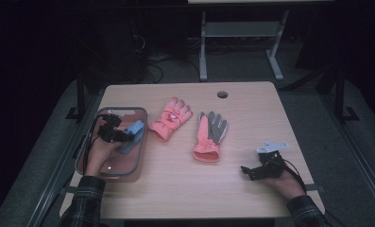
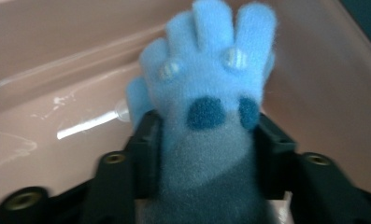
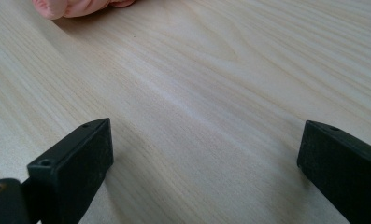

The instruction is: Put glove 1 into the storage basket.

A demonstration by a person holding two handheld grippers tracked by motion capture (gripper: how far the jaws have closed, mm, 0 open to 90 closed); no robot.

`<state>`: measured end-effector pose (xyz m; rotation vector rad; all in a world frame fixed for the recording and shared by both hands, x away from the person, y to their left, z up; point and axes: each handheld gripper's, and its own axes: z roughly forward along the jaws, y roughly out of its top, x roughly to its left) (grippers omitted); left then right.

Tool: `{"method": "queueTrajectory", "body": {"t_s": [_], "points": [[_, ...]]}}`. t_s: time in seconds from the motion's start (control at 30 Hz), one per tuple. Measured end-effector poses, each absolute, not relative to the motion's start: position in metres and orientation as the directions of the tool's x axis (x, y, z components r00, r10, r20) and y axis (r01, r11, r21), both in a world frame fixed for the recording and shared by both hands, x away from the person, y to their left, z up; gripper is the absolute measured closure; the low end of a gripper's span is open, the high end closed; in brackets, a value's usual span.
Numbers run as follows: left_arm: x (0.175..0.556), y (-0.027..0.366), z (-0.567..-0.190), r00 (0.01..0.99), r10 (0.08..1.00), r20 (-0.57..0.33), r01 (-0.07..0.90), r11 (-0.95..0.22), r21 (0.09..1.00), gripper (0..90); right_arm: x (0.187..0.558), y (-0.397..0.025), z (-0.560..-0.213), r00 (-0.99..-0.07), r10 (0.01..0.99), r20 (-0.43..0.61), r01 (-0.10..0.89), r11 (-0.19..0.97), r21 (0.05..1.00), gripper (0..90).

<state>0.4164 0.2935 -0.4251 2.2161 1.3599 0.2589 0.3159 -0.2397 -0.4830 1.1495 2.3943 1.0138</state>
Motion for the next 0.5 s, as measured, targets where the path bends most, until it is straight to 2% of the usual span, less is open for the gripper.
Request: {"method": "queueTrajectory", "body": {"t_s": [0.03,0.07,0.2,0.5], "points": [[0.417,0.293,-0.426,0.478,0.871,-0.113,0.775,-0.358,0.521,46.0,0.316,-0.24,-0.483,-0.636,0.771,0.035,0.561,0.431,0.706,3.1],[0.417,0.293,-0.427,0.481,0.87,-0.114,0.778,-0.363,0.512,36.6,0.316,-0.24,-0.483,-0.635,0.771,0.035,0.561,0.431,0.706,3.1],[0.417,0.292,-0.426,0.473,0.876,-0.097,0.769,-0.357,0.53,23.9,0.316,-0.24,-0.483,-0.637,0.77,0.035,0.561,0.432,0.706,3.1],[0.406,0.298,-0.401,0.477,0.872,-0.109,0.719,-0.316,0.619,19.4,0.316,-0.24,-0.483,-0.637,0.77,0.035,0.561,0.432,0.706,3.0]]}}
